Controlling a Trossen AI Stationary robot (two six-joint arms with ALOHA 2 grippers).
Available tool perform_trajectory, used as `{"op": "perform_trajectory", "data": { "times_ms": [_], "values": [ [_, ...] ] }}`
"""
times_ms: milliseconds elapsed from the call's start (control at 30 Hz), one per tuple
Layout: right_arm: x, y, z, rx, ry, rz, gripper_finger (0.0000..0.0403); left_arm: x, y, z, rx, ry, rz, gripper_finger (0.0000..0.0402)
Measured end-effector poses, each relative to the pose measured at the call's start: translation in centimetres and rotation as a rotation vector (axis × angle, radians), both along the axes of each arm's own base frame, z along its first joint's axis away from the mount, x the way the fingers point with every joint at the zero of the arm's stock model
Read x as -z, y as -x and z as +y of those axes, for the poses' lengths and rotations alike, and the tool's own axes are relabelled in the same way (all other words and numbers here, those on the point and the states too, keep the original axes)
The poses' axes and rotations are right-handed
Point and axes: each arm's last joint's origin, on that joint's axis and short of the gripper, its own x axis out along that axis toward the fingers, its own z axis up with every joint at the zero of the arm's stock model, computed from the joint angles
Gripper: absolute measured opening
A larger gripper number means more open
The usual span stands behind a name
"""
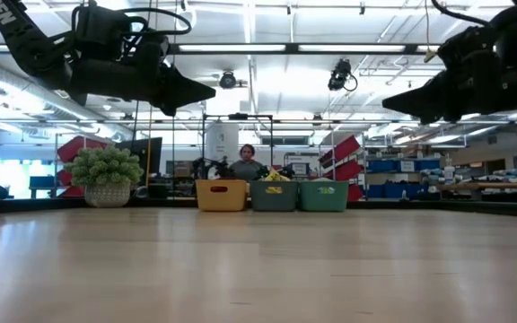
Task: Sort candy
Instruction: Return to Home Position
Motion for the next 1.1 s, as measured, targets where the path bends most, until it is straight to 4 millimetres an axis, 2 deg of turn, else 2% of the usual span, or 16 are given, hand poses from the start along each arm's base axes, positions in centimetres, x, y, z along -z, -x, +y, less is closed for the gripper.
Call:
{"op": "perform_trajectory", "data": {
  "times_ms": [300, 400, 533, 700, 867, 1100],
  "values": [
    [-0.3, 1.3, 1.1, 0.196, 0.026, 0.016, 0.0, -0.4, 0.6, -0.3, 0.014, 0.009, 0.03, 0.0001],
    [-0.1, 1.8, 1.7, 0.151, 0.03, 0.049, 0.0, -0.8, 1.1, -0.5, 0.015, 0.003, 0.03, 0.0001],
    [0.2, 2.3, 2.3, -0.027, -0.013, 0.074, 0.0, -1.3, 1.5, -0.7, 0.015, -0.015, 0.022, 0.0001],
    [-0.1, 3.0, 1.4, -0.003, -0.036, 0.042, 0.0, -0.3, 2.9, -1.2, 0.014, -0.026, -0.025, 0.0001],
    [0.2, 3.7, 0.5, 0.04, -0.08, 0.056, 0.0, 1.0, 5.1, -2.0, 0.013, -0.024, -0.114, 0.0001],
    [-0.4, 4.2, 0.1, 0.05, -0.042, -0.011, 0.0, 2.5, 7.9, -3.1, -0.002, -0.011, -0.177, 0.0001]
  ]
}}
